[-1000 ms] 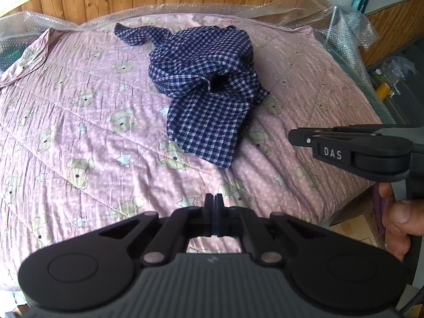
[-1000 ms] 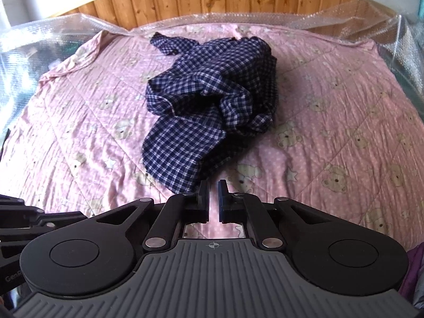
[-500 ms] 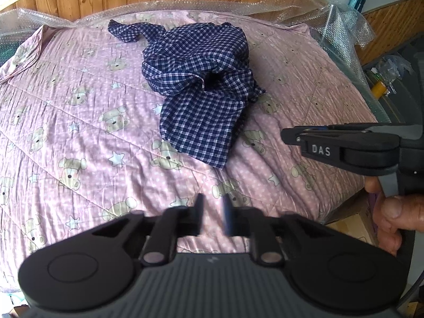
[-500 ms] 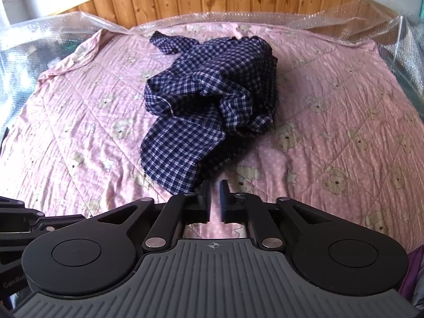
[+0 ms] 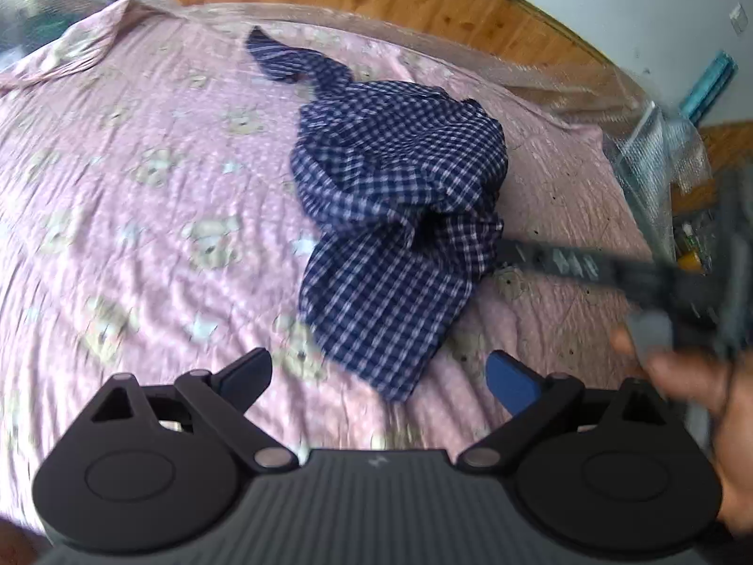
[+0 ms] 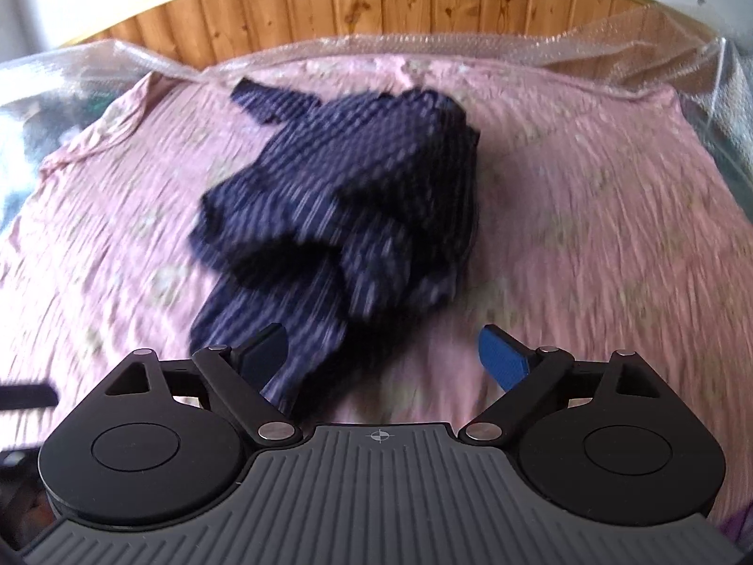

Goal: Fold clothes
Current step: 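Grasp the checked shirt with both grippers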

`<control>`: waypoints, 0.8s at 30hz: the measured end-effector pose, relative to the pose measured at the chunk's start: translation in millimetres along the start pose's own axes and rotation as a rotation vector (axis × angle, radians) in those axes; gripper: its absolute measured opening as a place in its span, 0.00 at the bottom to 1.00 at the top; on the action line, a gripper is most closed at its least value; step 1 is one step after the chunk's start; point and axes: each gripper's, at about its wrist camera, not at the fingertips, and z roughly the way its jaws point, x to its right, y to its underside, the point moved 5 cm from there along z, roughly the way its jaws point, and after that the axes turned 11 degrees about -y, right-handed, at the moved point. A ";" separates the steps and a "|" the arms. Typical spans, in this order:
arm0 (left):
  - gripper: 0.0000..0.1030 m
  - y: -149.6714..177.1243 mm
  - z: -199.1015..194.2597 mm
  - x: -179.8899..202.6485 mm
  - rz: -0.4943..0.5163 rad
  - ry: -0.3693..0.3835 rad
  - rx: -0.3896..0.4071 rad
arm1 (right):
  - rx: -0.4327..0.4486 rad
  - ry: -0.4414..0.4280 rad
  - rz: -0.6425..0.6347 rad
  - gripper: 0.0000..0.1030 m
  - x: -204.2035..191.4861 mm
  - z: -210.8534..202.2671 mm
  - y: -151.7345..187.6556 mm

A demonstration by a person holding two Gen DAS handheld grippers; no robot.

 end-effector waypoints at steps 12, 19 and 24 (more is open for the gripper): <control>0.97 -92.9 54.3 -3.2 -0.028 -0.171 0.088 | -0.009 -0.228 -0.053 0.02 38.9 106.4 -64.9; 0.99 -163.6 116.9 13.4 -0.021 -0.131 0.064 | -0.155 -0.363 -0.262 0.03 49.4 44.9 20.5; 0.96 -178.7 164.7 31.8 0.096 -0.255 0.044 | -0.108 -0.298 -0.142 0.56 103.9 42.8 11.8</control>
